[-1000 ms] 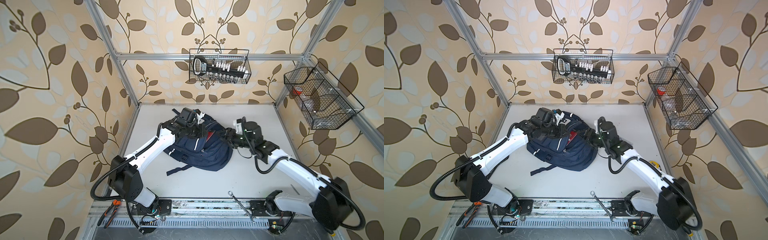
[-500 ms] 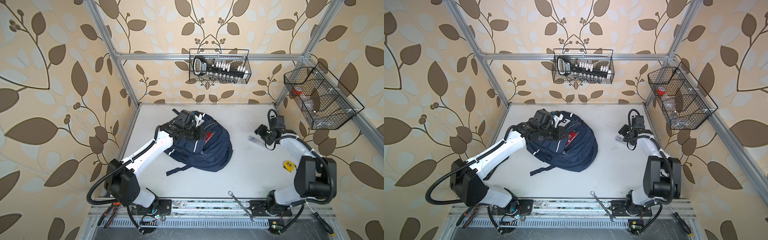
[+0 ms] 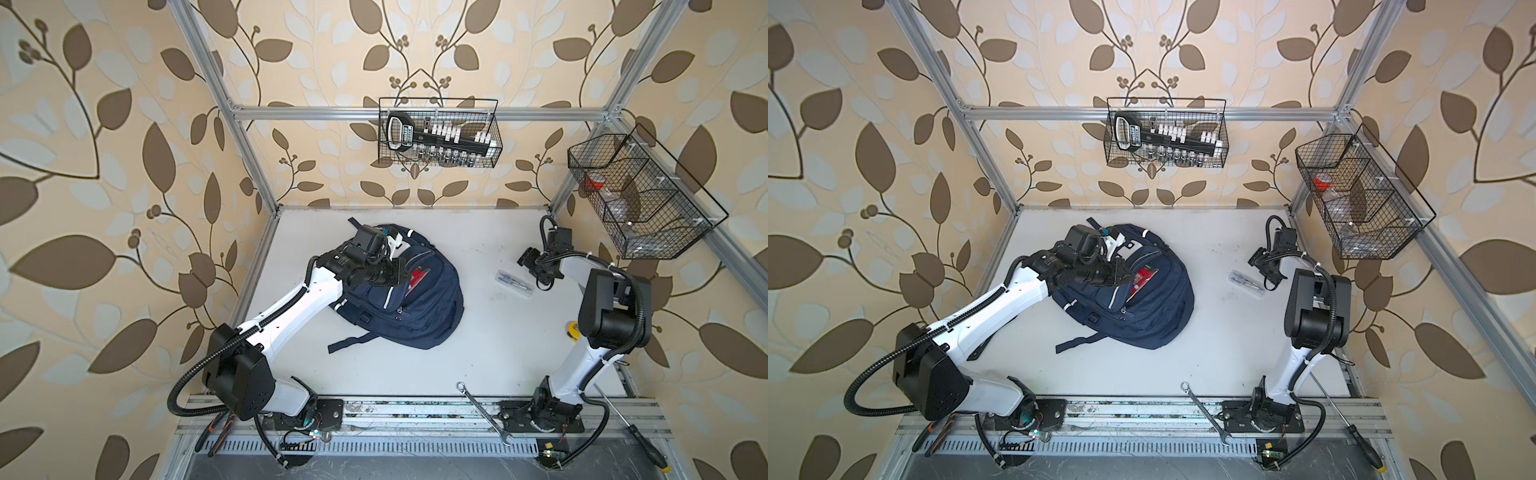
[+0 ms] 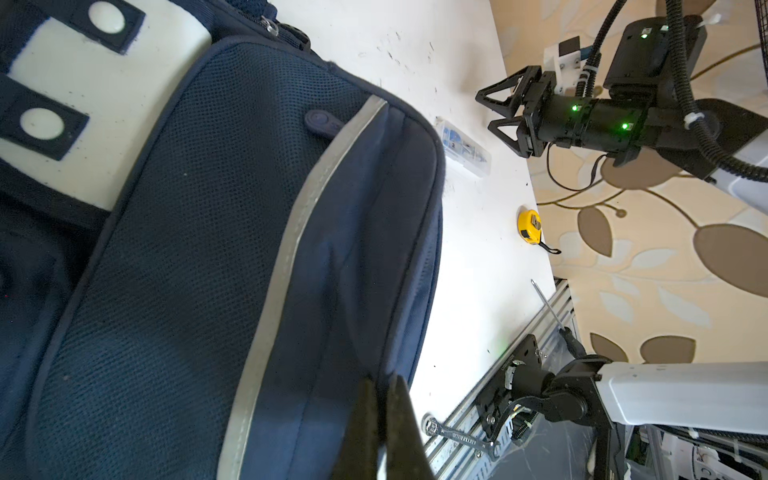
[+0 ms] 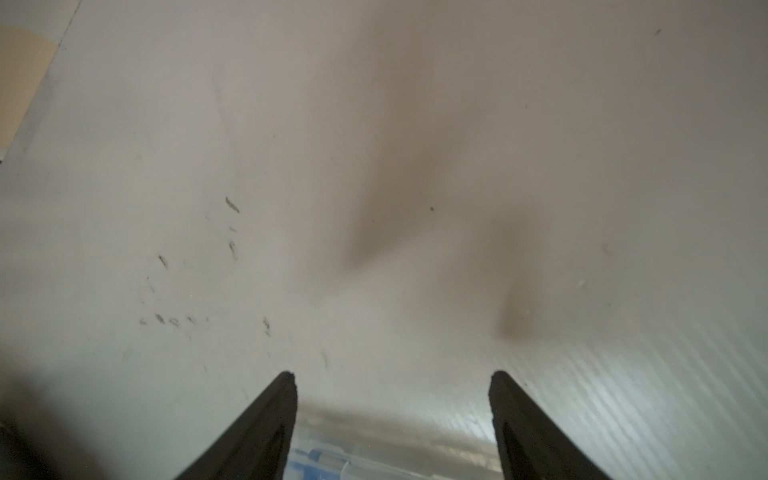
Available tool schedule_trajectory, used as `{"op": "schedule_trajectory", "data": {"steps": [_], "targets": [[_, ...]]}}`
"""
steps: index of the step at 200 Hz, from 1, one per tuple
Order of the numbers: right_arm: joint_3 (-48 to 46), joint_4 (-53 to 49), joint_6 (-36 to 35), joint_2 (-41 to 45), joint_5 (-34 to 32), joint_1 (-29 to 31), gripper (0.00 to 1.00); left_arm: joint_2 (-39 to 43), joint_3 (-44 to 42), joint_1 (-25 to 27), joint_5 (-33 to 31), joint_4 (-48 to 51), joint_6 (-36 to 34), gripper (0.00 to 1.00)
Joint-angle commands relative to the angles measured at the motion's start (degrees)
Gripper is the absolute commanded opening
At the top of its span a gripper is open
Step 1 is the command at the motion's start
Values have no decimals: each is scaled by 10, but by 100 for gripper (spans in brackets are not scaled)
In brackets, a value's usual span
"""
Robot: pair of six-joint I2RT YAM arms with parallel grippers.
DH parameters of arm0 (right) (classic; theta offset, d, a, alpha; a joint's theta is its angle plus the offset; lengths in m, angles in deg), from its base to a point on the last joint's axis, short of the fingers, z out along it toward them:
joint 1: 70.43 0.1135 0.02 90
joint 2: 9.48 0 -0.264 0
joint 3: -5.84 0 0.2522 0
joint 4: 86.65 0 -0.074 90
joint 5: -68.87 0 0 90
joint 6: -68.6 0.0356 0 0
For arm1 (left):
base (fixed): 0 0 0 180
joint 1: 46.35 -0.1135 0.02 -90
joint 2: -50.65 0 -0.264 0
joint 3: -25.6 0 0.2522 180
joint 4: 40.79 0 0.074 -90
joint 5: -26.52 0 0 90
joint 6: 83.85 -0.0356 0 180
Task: Pack the student bag
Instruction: 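Release the packet and move the right gripper to the clear compass case, then lower the right gripper onto the compass case and grasp it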
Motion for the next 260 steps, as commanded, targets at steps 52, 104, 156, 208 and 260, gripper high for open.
{"op": "schedule_trajectory", "data": {"steps": [52,104,156,208,260], "targets": [[-102,-15,40,103,76,53,73,21,35,-10,9,4,-9,0],[-177,-21,59,161,47,140,72,23,38,-30,10,8,-7,0],[-147,-93,2,165,-73,198,70,28,34,-38,15,10,-7,0],[-96,-100,-36,141,-136,141,77,22,38,-38,19,6,-3,0],[-71,-62,-48,62,-79,106,75,25,33,-39,21,8,-2,0]]}}
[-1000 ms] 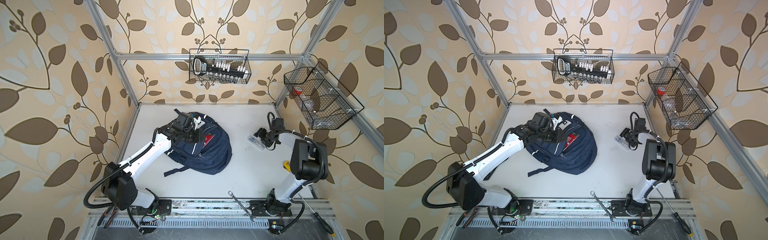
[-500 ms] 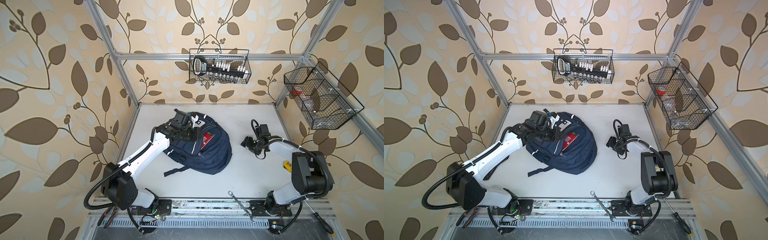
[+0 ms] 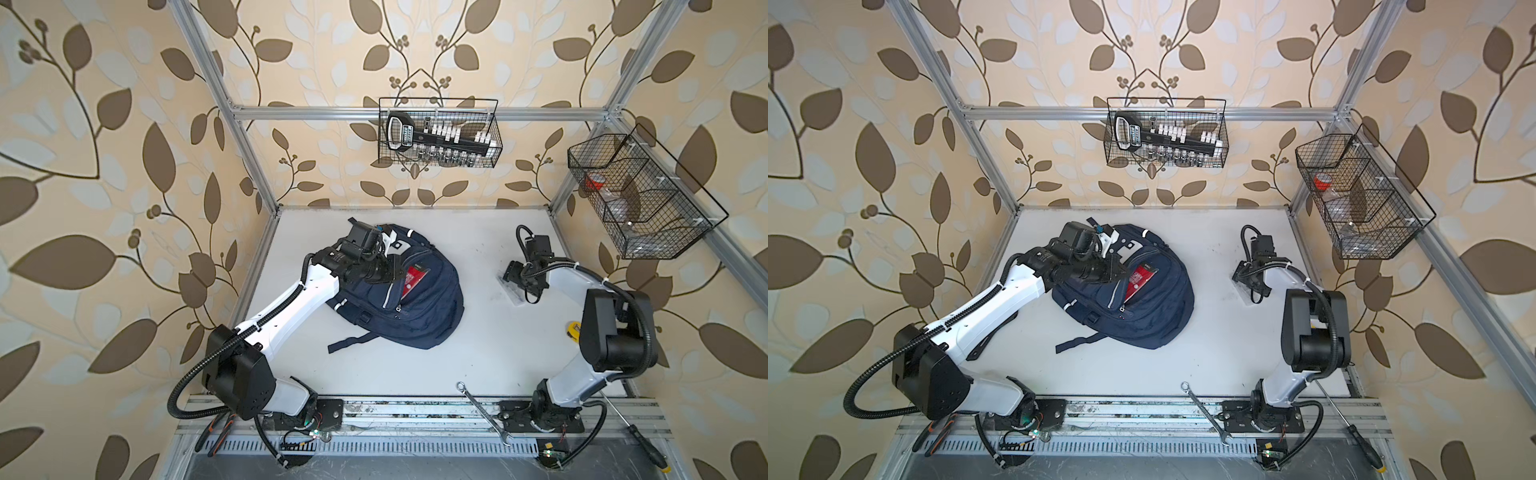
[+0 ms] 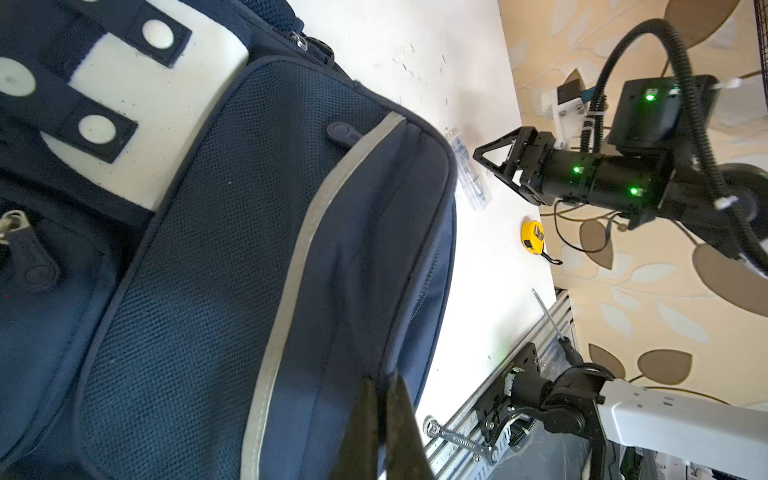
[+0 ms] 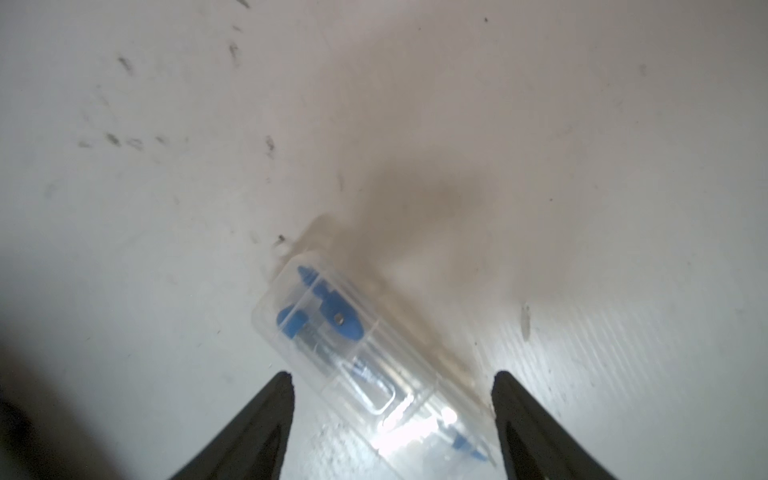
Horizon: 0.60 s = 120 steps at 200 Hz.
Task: Pack the student bag
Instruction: 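Lower the right gripper onto the compass case and grasp it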
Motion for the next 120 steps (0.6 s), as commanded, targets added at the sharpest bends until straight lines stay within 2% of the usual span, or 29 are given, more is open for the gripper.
{"op": "schedule_trajectory", "data": {"steps": [1,32,55,83,103,120], "targets": [[5,6,-16,-18,28,9,75,25,22,-9,13,-11,-1,0],[-17,8,-20,-6,31,40,73,27,19,-9,15,-14,-1,0],[-26,-1,-15,0,1,66,72,23,20,-9,18,-17,0,0],[-15,-31,-6,-17,-54,81,66,20,21,-9,20,-18,1,0],[0,-45,-7,-30,-72,82,57,21,20,-9,20,-18,1,0],[15,-59,-10,-42,-82,87,56,22,18,-10,20,-18,0,0]]}}
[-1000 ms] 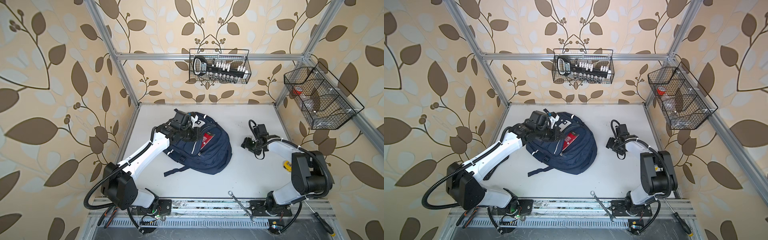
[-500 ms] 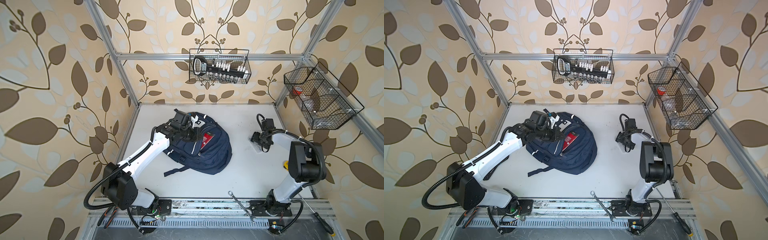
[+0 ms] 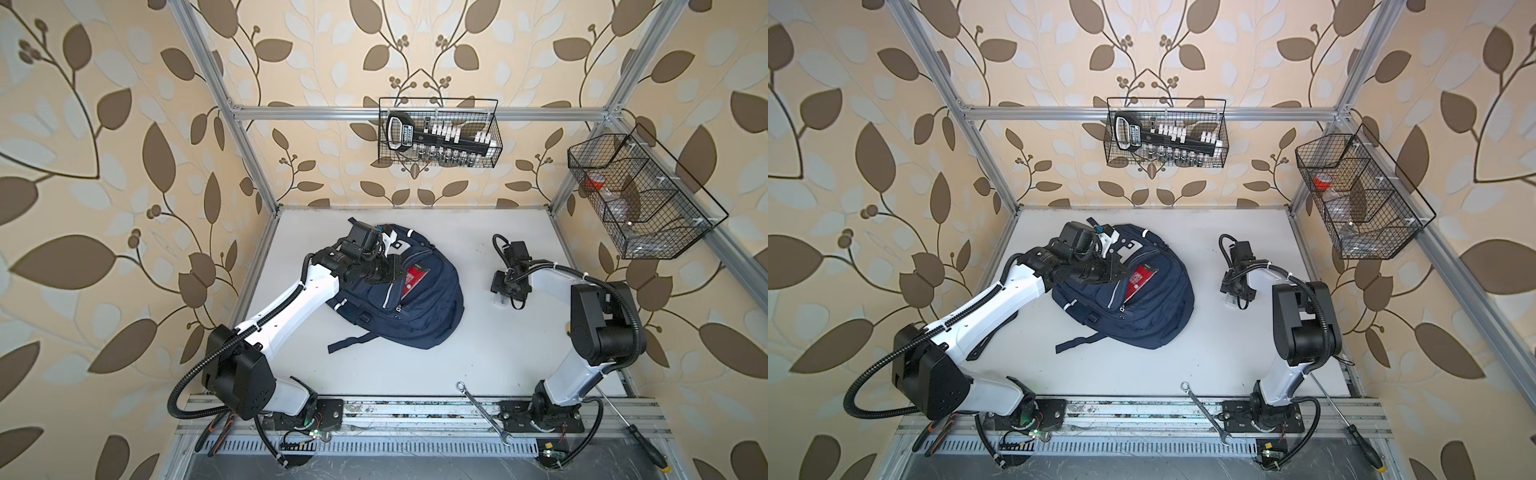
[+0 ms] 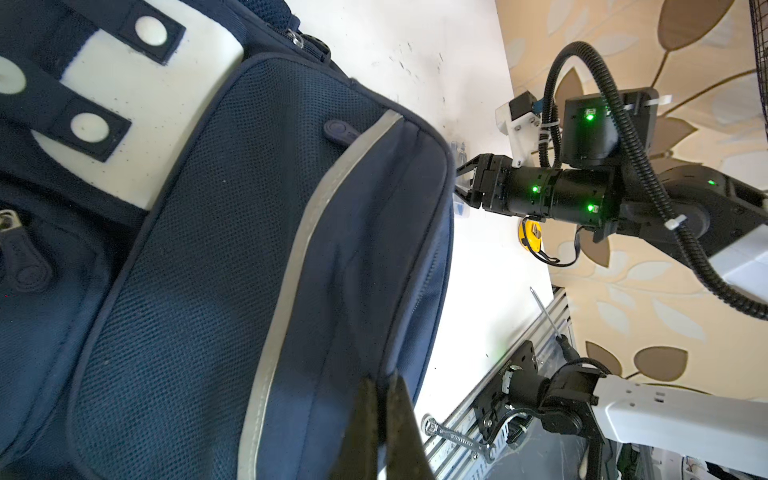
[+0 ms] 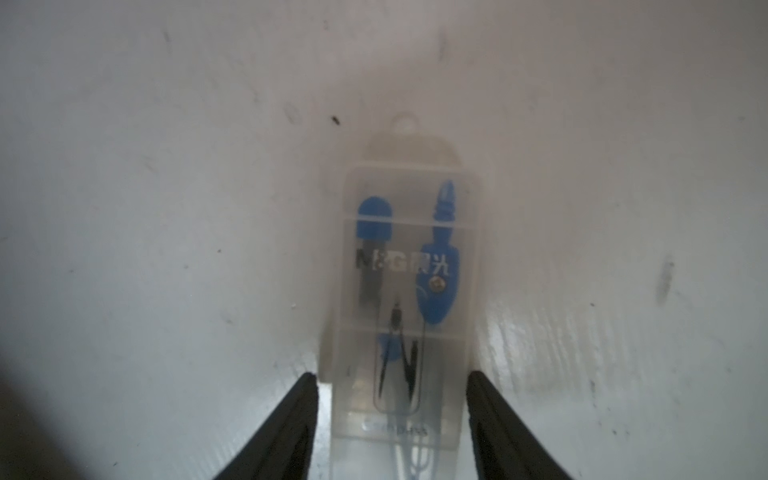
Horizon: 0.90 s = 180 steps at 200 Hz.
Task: Pack the student bag
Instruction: 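Lower the right gripper onto the compass case and grasp it, then lift the compass case and carry it to the open front pocket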
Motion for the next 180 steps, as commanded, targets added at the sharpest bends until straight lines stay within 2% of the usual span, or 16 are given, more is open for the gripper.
{"op": "schedule_trajectory", "data": {"steps": [1,36,83,115,139,161,180], "targets": [[28,-36,-3,-23,-41,6,56,22,18,-9,15,-17,0,0],[38,-68,5,-26,-69,29,61,24,14,-10,14,-18,1,0],[3,-60,24,-3,-41,40,56,21,16,-10,15,-20,1,0],[-10,-53,30,-10,-48,46,53,17,19,-11,18,-21,1,0],[-15,-49,30,-12,-53,45,43,15,22,-12,19,-20,1,0],[-22,-47,32,0,-55,46,41,14,24,-13,19,-20,0,0],[-27,-46,31,6,-54,46,33,13,24,-13,19,-20,1,0]]}}
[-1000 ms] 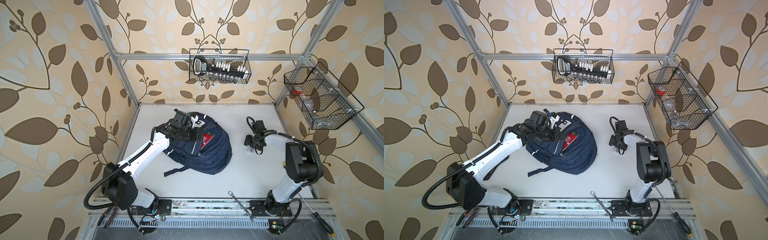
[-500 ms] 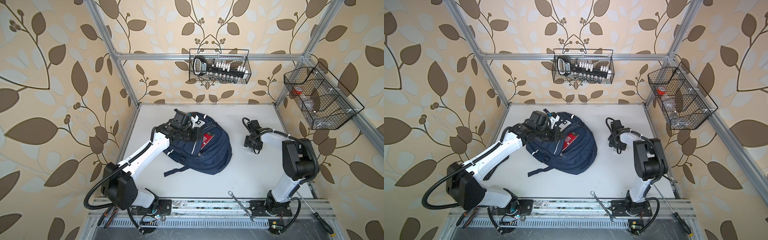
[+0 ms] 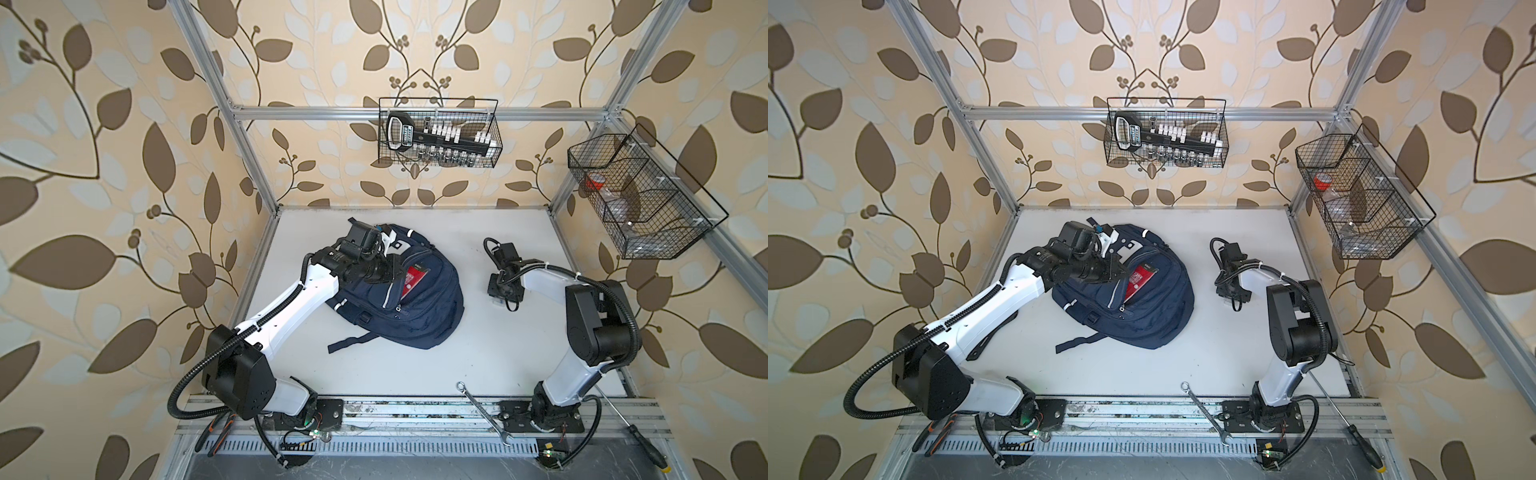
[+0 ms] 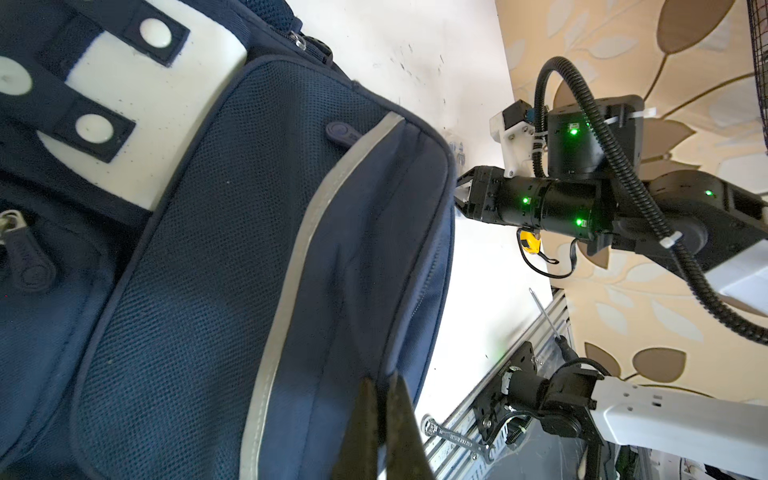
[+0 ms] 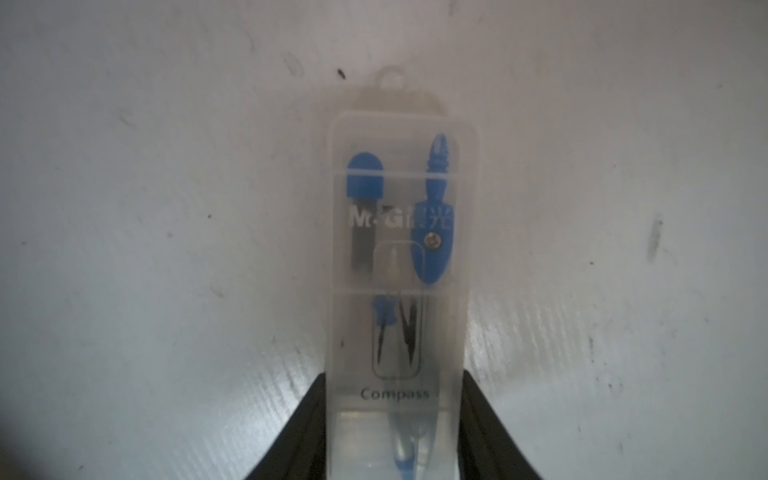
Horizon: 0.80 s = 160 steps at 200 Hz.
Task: Pack the student bag
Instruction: 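Lift the compass case and carry it to the open front pocket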
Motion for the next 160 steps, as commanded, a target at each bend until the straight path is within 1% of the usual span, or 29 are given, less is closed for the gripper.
{"op": "schedule_trajectory", "data": {"steps": [1,22,47,72,92,117,160], "targets": [[-24,-25,4,4,-3,1,32,14,24,-9,17,-19,1,0],[-32,-24,4,31,1,3,25,13,24,-10,17,-20,2,0],[-34,-30,-5,92,23,8,20,13,28,-10,16,-17,2,0],[-24,-55,-16,164,47,36,15,13,30,-10,18,-18,3,0],[-9,-85,-19,215,62,79,13,13,32,-10,19,-20,6,0],[23,-129,3,274,63,162,11,10,39,-11,23,-17,9,0],[103,-208,43,311,71,300,8,3,51,-11,21,-17,14,0]]}}
